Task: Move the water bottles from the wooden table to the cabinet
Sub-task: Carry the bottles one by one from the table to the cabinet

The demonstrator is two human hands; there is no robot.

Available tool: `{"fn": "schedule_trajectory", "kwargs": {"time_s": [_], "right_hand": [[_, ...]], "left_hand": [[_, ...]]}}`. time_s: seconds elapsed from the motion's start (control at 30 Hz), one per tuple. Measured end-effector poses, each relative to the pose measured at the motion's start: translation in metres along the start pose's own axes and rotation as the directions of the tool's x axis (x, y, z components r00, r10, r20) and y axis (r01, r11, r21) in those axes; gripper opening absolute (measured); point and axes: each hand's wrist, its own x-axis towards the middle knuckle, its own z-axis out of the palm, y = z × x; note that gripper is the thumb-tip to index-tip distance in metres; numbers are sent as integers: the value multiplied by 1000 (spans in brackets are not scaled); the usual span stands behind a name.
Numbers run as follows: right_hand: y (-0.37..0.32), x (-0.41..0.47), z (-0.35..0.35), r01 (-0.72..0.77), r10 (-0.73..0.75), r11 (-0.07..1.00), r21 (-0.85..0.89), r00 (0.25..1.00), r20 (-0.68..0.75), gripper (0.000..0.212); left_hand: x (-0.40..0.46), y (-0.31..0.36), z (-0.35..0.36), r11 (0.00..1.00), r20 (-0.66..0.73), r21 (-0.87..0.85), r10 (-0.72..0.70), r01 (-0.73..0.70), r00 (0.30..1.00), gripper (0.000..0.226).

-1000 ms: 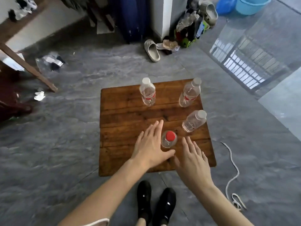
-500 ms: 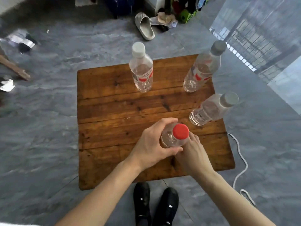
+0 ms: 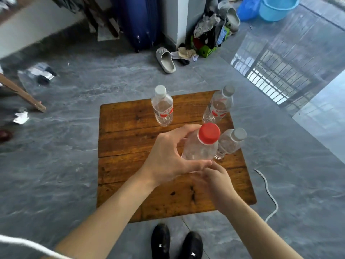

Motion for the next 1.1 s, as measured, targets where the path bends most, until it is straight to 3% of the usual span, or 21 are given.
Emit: {"fn": "schedule_trajectory", "kwargs": {"time_s": [0.13,0.27,0.4,0.57,0.8,1.1], "right_hand": [[-40,-39,10,-186,142,913,364,979,143,35],[-69,-72,10,-266,149,875,404,943,299,37],[-95,-108,9,-337,217,859,385,921,323,42],[-128,-177,-4,-318,151,812,489,924,351,44],[-182,-274,-35,-255,16,766,591,925,378,47],[-231,-370,-93,-114,-92,776,620,953,289,52]], "left_hand": [[10,43,-28,998,38,37,53,-54,998,71],[12,86,-54,996,48,33,83,-85,995,72],[10,136,-83,995,67,20,92,-94,993,71],[7,212,-114,995,107,-57,83,-78,991,63],[9,337,-124,987,159,-10,158,-159,974,60],[-1,450,-103,962,194,22,263,-272,945,60]]}}
